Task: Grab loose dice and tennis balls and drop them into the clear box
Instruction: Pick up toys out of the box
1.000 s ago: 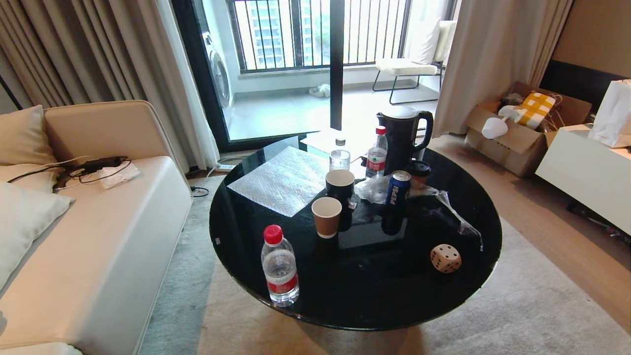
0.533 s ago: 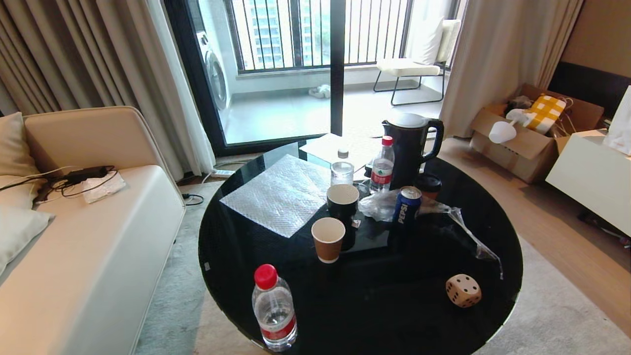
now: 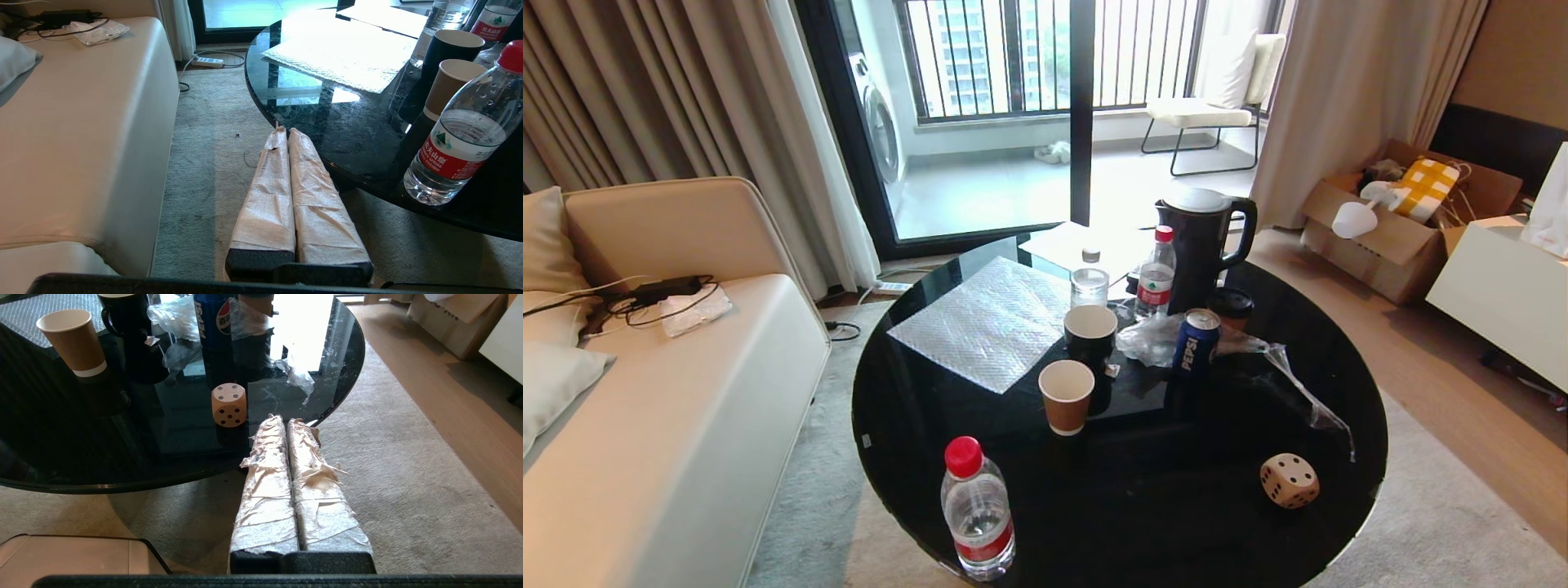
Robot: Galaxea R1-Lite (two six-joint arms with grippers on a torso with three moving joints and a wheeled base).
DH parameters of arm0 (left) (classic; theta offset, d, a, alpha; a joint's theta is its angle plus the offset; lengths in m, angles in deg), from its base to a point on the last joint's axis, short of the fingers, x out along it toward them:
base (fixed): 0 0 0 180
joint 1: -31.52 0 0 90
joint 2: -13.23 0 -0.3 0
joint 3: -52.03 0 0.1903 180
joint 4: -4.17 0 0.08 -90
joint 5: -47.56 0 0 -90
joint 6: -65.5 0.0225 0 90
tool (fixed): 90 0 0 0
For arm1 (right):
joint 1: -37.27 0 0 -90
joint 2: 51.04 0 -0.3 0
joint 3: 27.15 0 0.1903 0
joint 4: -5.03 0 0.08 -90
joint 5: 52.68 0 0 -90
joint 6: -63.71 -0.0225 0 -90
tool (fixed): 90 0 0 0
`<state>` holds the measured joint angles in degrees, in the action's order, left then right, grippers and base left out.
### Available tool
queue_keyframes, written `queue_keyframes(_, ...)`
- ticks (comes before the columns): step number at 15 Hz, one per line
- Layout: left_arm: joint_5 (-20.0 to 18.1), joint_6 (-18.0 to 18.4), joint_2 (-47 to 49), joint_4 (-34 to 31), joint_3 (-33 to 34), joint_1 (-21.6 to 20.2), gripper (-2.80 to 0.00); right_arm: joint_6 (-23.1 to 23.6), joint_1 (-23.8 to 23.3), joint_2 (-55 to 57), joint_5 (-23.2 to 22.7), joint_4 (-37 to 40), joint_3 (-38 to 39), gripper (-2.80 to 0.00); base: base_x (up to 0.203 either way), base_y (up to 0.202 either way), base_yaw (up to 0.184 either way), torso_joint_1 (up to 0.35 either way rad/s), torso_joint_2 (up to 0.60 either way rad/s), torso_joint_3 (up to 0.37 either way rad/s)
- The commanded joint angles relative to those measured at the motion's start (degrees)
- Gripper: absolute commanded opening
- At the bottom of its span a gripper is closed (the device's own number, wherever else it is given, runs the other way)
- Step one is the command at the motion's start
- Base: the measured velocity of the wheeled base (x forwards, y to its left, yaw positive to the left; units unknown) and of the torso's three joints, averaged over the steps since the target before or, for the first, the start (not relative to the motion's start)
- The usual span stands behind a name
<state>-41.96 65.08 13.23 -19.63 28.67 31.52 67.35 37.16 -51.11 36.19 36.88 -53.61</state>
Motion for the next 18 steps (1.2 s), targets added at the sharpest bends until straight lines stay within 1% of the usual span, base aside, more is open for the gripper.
queue_keyframes(1, 0.0, 0.0, 0.0, 0.0, 0.0, 0.0, -2.80, 0.0, 0.0, 0.0, 0.0, 0.0, 0.0, -2.80, 0.000, 0.000, 0.000, 0.000, 0.00, 0.000)
queue_keyframes(13, 0.0, 0.0, 0.0, 0.0, 0.0, 0.0, -2.80, 0.5, 0.0, 0.0, -0.1, 0.0, 0.0, -2.80, 0.000, 0.000, 0.000, 0.000, 0.00, -0.003)
queue_keyframes(18, 0.0, 0.0, 0.0, 0.0, 0.0, 0.0, -2.80, 0.5, 0.0, 0.0, -0.1, 0.0, 0.0, -2.80, 0.000, 0.000, 0.000, 0.002, 0.00, -0.160)
